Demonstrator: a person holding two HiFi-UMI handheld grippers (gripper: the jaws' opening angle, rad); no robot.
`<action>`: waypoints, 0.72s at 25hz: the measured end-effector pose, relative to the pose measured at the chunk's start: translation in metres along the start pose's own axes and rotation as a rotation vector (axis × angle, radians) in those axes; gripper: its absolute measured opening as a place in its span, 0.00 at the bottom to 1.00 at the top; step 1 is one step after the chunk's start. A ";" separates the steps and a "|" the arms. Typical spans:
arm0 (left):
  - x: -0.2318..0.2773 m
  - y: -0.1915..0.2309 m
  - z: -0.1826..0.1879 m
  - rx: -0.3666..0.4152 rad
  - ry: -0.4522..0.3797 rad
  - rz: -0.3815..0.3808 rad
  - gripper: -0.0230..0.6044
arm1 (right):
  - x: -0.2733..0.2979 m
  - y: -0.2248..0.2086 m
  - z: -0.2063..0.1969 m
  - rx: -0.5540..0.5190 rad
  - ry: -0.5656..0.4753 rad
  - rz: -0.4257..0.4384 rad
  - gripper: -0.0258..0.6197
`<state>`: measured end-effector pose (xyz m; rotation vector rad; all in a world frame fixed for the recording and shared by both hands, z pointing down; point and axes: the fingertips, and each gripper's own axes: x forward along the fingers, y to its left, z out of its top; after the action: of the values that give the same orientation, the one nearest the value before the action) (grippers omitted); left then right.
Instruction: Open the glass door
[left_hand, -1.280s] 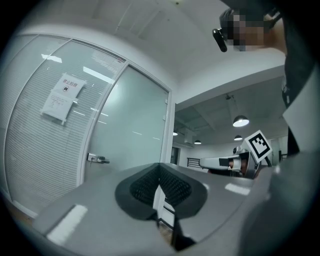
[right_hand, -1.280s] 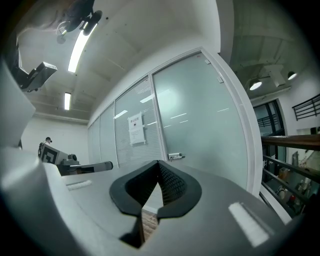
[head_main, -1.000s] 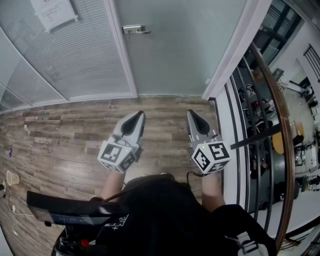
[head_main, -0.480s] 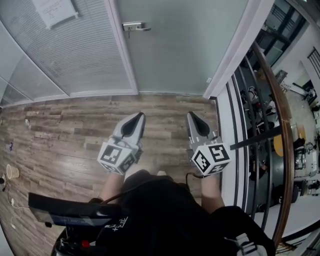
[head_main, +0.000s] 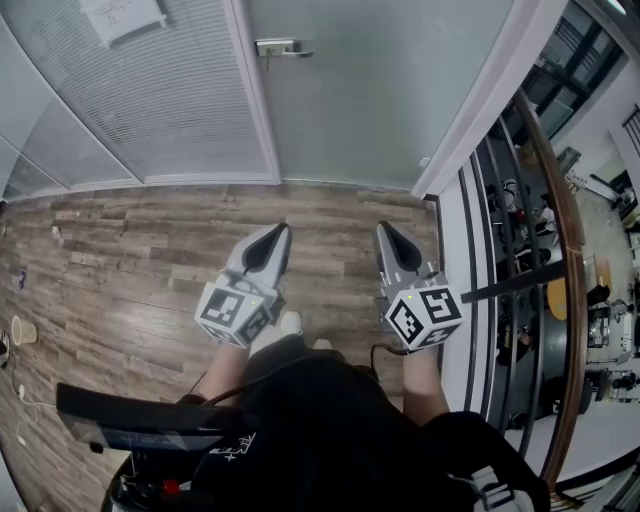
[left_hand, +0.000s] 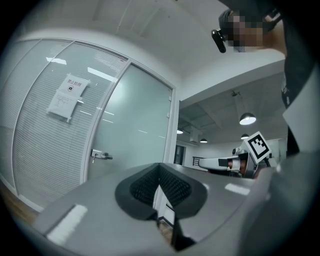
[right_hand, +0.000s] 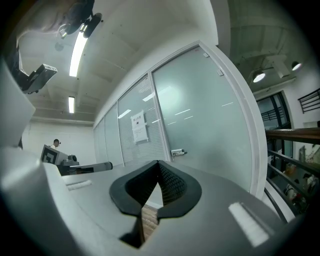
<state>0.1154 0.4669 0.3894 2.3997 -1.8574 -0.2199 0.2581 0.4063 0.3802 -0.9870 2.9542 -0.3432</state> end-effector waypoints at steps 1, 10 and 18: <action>0.000 0.001 0.000 -0.001 -0.001 0.000 0.04 | 0.001 0.000 0.000 0.000 0.001 0.000 0.04; 0.011 0.025 0.005 -0.008 -0.003 -0.018 0.04 | 0.026 0.003 0.004 -0.003 -0.002 -0.012 0.04; 0.031 0.055 0.008 -0.019 -0.005 -0.055 0.04 | 0.056 0.002 0.004 -0.014 0.001 -0.042 0.04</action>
<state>0.0693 0.4233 0.3890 2.4421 -1.7846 -0.2463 0.2124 0.3739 0.3792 -1.0524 2.9440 -0.3242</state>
